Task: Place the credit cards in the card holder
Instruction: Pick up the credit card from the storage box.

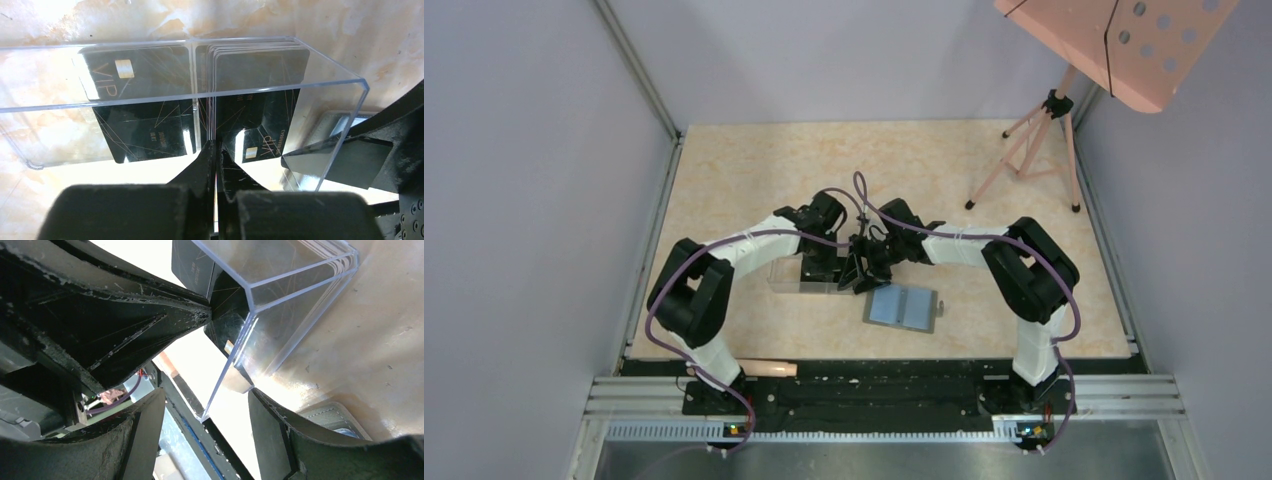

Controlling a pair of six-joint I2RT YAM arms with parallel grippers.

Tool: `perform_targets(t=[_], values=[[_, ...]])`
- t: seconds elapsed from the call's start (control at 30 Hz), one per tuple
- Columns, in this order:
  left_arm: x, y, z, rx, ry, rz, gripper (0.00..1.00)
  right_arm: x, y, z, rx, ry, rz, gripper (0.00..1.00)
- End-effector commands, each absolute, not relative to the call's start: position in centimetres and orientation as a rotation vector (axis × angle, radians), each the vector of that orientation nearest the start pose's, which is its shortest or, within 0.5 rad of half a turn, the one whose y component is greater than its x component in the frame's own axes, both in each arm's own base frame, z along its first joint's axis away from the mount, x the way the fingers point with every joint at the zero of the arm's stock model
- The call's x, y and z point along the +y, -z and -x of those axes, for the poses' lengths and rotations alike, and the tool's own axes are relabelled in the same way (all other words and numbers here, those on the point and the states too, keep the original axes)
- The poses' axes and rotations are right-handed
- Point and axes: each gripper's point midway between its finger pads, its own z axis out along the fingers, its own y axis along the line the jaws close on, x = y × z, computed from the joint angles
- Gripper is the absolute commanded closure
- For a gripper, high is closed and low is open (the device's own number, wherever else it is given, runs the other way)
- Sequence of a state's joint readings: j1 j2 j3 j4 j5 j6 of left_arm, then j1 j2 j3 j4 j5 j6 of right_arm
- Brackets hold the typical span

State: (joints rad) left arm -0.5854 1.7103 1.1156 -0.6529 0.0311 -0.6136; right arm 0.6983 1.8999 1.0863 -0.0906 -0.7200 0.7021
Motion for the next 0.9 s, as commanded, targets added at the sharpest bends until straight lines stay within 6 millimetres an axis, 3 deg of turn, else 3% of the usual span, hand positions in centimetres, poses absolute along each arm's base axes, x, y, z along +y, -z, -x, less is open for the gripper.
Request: perform_targets(t=[0.0,0.33,0.4,0.73,0.87], values=[[-22.8,-6.1,-27.5,2.830,0.349,-0.018,1.00,37.8,-7.3,-22.7,2.672,-1.442,0.421,0.38],[-23.5,-8.4,-28.1,2.774,0.393,-0.033,1.00,37.8,-7.3,-22.7,2.675,-1.441,0.421,0.38],[-23.3,-8.1,-28.1,2.785,0.373,-0.046,1.00,37.7,-7.2,-22.7,2.677,-1.440,0.422,0.38],[-22.1,-4.6,-26.9,2.899,0.184,-0.133,0.79,37.7,-7.1,-22.6,2.680,-1.439,0.423,0.38],[-22.5,-4.7,-27.0,2.893,0.158,-0.144,0.75,37.7,-7.1,-22.6,2.679,-1.437,0.423,0.38]])
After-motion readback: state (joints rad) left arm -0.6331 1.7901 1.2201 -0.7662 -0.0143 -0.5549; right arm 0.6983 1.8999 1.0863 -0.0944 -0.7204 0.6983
